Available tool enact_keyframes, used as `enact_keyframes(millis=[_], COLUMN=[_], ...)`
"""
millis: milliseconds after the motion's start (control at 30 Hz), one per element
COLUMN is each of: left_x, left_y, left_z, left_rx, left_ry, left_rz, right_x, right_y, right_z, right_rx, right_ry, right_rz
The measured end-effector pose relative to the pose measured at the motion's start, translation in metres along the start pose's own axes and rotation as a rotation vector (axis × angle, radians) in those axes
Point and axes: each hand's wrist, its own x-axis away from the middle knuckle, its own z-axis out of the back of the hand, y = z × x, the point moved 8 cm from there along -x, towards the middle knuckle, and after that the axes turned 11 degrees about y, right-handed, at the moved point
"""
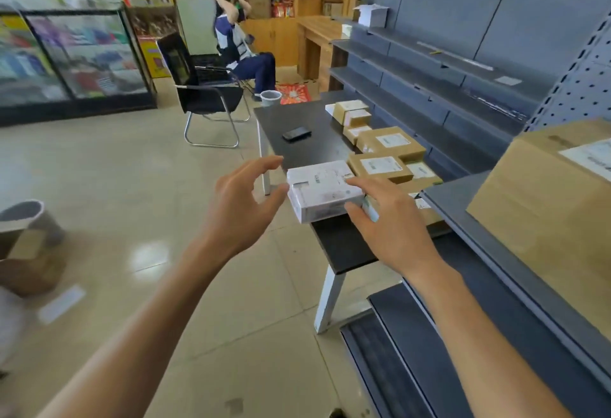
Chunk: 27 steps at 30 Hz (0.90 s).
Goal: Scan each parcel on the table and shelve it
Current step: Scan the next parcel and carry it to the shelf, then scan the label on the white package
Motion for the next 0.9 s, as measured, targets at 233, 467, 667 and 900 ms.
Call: enact_keyframes(millis=[233, 467, 667, 900], left_x=[-0.059, -0.143, -0.184, -0.241], left_y=[-0.063, -0.129, -0.183, -0.25], left_z=[-0.02, -0.036, -0.04, -0.049], left_rx=[-0.036, -0.075, -0.092, -0.088], left_ry=[0.014, 0.05, 0.081, 0.081], left_rz=[0.036, 0.087, 0.157, 0.194], right_x=[-0.083, -0.188, -0.253, -0.312], right_y=[0.009, 0.019, 0.021, 0.022], right_z=[-0.065, -0.133, -0.191, -0.268], right_rx=[-0.078, -0.153, -0.188, -0.17], right_ry=[-0.006, -0.073, -0.142, -0.22], right_rz=[0.039, 0.082, 0.096, 0.097])
